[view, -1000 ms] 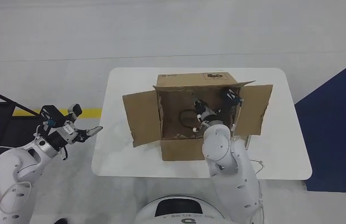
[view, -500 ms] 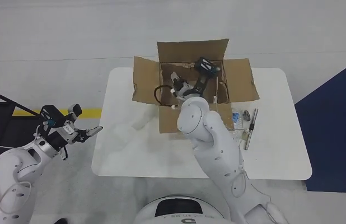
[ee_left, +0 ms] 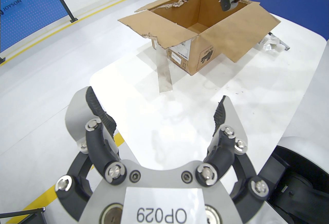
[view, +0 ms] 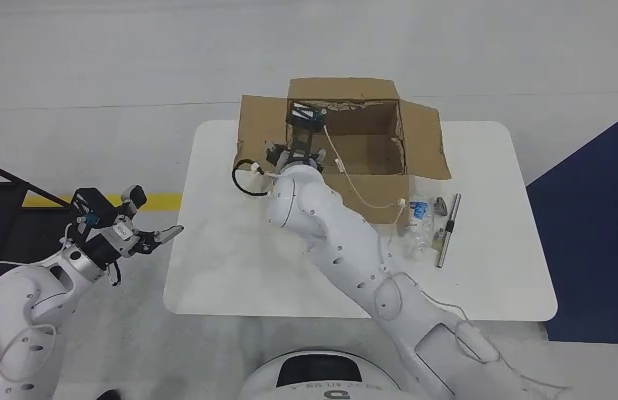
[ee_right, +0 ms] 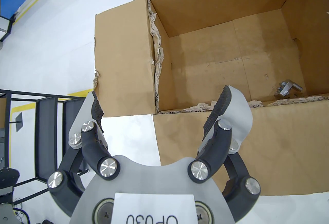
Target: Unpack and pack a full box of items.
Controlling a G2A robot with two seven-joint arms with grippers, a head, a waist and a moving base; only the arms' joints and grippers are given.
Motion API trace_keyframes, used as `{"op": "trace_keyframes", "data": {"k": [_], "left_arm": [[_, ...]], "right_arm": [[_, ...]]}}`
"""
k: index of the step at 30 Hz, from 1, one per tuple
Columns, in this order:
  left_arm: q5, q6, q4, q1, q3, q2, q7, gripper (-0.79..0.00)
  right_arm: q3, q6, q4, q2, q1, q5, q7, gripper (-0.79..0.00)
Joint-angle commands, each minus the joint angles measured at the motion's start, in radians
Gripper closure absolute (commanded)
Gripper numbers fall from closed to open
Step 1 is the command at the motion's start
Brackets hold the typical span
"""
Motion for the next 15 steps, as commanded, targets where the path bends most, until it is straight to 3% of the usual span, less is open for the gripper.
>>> {"op": "trace_keyframes", "data": {"k": [1, 15], "left_arm": [[0.000, 0.000, 0.000, 0.000, 0.000, 0.000, 0.000, -0.785], [0.000, 0.000, 0.000, 0.000, 0.000, 0.000, 0.000, -0.785]], "right_arm": [[-0.001, -0.009, 0.062, -0.011, 0.044, 0.024, 0.015, -0.785], [-0.014, -0.145, 0.520, -0.111, 0.262, 0.299, -0.025, -0.785]]}}
